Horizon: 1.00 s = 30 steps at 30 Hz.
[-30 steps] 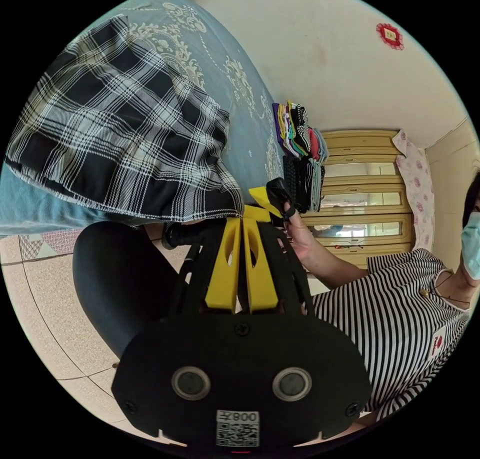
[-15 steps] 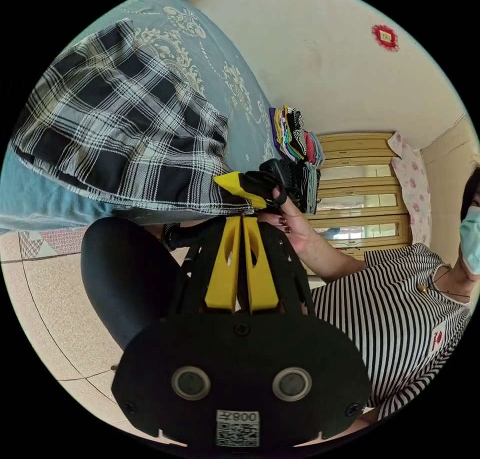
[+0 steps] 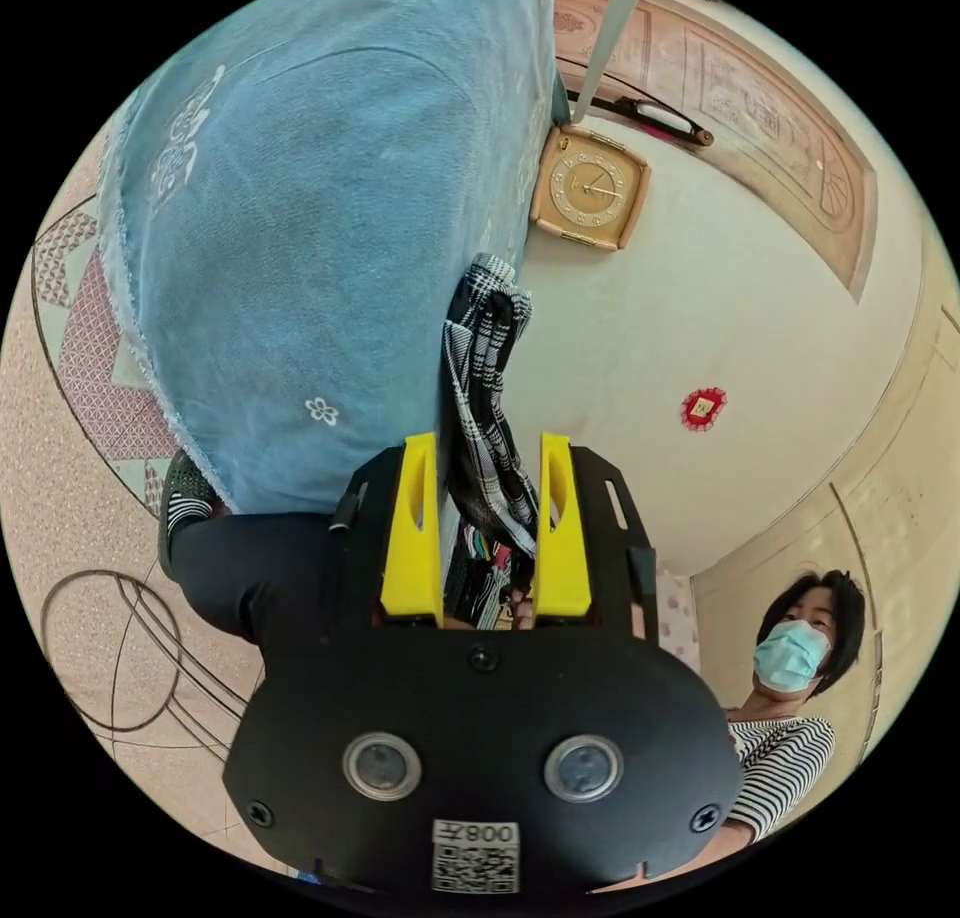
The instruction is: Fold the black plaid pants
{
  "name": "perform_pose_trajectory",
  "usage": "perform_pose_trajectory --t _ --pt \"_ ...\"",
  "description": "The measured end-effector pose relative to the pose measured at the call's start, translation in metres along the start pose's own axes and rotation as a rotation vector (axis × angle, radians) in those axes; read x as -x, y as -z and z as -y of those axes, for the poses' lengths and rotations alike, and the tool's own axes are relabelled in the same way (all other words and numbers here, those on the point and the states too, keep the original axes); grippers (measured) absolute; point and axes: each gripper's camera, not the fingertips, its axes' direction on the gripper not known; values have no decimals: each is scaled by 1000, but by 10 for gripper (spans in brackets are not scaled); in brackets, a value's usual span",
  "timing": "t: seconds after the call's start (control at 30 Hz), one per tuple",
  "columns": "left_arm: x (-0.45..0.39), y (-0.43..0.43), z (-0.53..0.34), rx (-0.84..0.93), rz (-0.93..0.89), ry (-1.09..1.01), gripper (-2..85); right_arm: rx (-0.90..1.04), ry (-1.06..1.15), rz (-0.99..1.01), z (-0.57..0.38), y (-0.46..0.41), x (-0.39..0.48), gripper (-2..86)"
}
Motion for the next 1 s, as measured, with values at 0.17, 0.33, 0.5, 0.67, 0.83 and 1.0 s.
perform_pose_trajectory --t 0.17,0.33,0.5,0.67,0.83,1.0 --pt "-5 5 21 -18 2 -17 127 -11 3 -3 -3 7 -5 -2" --pt "-12 -4 38 9 50 -46 85 -17 7 -10 -9 13 -14 -2" --pt "-22 -11 36 -12 105 -78 38 -22 -1 -37 -24 24 -31 -1" --pt "-41 -21 14 28 121 -166 30 -47 -11 -58 -49 46 -50 -1" --pt "-53 -38 -15 63 105 -221 29 -61 0 -73 -83 67 -67 -1" --pt "-60 -68 -43 65 42 -255 28 -89 73 -56 -120 93 -73 -1"
